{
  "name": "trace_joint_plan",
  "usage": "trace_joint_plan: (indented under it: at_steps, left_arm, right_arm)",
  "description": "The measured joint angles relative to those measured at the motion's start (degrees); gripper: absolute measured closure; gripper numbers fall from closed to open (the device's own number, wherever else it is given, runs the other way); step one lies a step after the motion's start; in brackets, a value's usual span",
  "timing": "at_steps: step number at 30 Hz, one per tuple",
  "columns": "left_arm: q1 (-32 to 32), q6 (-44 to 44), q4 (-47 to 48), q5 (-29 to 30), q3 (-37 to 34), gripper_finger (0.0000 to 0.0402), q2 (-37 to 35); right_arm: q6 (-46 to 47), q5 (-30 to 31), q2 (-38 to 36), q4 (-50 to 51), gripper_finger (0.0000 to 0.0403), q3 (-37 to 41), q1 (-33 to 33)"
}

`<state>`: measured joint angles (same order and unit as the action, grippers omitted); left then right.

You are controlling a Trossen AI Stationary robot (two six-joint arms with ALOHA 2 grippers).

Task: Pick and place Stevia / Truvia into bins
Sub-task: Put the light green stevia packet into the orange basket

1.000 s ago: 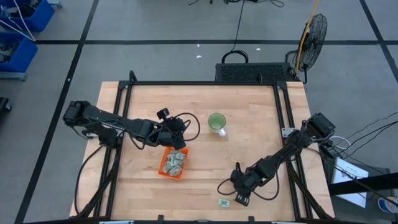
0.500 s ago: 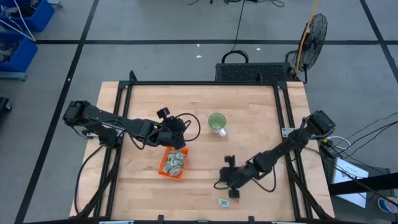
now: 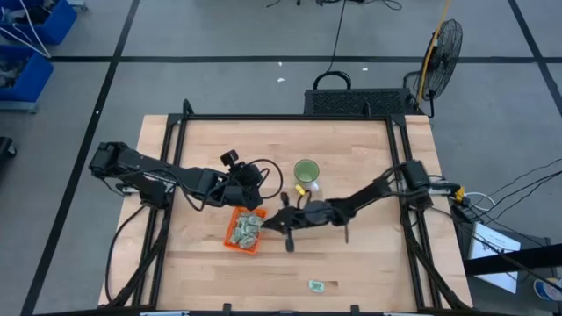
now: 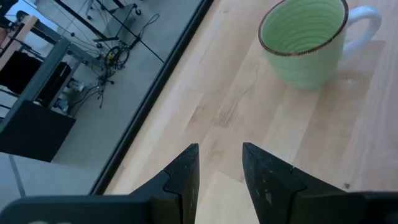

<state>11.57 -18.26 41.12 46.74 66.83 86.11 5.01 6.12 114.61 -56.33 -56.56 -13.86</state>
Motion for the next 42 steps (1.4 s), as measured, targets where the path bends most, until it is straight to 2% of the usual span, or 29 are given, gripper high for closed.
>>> trace_joint_plan:
  at_steps: [5, 12, 17, 20, 24, 31, 37, 42]
  left_arm:
    - [0.0, 1.7, -0.1, 0.0, 0.0, 0.0273, 0.0]
    - [0.0, 1.6, 1.5, -0.2, 0.0, 0.0273, 0.0]
    - [0.0, 1.4, 1.6, -0.2, 0.0, 0.0273, 0.0]
    - [0.0, 1.1, 1.9, -0.2, 0.0, 0.0273, 0.0]
    - [0.0, 1.1, 2.3, -0.2, 0.0, 0.0273, 0.0]
    - [0.0, 1.3, 2.4, -0.3, 0.0, 0.0273, 0.0]
    - [0.0, 1.3, 2.4, -0.3, 0.0, 0.0273, 0.0]
    - [0.0, 0.3, 2.4, -0.4, 0.0, 0.0273, 0.0]
  right_arm:
    - [-0.7, -3.1, 7.6, 1.4, 0.0397, -8.2, 0.4]
    - [-2.3, -10.2, 10.4, 19.1, 0.0392, -18.6, -0.1]
    - [-3.6, -10.2, 9.6, 20.1, 0.0362, -19.0, -0.5]
    - [-4.2, -6.4, 9.6, 20.2, 0.0335, -19.1, -0.5]
    - [-4.2, -6.1, 9.7, 22.1, 0.0308, -19.0, -0.4]
    - [-4.4, -6.2, 8.9, 24.7, 0.0292, -19.0, -0.8]
    - [-4.9, -6.3, 2.9, 40.5, 0.0302, -19.0, -2.5]
    - [3.6, -6.4, -2.8, 57.2, 0.0309, -19.0, -5.4]
